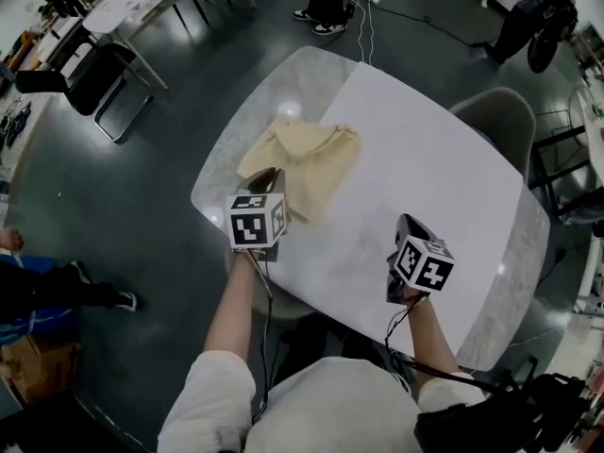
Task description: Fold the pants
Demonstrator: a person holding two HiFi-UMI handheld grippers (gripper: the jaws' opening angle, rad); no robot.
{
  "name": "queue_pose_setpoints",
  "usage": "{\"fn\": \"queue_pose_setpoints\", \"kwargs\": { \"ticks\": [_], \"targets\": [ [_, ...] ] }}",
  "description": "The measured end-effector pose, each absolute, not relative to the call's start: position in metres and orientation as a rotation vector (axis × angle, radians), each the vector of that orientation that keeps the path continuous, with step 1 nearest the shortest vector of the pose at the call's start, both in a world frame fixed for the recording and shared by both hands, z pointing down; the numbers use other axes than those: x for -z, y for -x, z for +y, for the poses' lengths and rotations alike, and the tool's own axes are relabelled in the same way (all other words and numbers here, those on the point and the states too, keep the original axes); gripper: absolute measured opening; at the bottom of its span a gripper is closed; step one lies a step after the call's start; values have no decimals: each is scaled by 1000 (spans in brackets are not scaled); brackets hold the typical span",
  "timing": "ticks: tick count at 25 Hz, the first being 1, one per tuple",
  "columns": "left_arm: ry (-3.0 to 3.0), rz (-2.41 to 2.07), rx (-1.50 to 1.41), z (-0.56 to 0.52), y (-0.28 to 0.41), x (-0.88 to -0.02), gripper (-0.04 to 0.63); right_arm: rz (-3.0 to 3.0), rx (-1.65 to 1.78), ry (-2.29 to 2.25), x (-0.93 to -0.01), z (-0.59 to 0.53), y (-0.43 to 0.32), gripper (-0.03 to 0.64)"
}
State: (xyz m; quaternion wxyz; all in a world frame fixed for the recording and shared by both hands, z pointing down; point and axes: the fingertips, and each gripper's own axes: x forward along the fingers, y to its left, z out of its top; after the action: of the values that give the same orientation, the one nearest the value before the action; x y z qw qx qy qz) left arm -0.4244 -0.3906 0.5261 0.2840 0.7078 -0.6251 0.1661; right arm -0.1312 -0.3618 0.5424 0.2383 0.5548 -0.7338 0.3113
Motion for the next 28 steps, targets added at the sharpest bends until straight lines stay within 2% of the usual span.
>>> {"fn": "queue_pose_setpoints", "kwargs": {
  "ticks": [11,18,28],
  "targets": [
    [-1959,-1812,-297,-305,354,-446,21,-2210,-751,-1481,-473,-338,126,-8],
    [-1909,-1969,-240,-257,338,-394,12,-2315,-594,-1501,-413,-314,103,-8],
    [-1817,-2041,-225,-228,337,-387,12,-2365,-542,-1498,-389,-298,84,-9]
  ]
}}
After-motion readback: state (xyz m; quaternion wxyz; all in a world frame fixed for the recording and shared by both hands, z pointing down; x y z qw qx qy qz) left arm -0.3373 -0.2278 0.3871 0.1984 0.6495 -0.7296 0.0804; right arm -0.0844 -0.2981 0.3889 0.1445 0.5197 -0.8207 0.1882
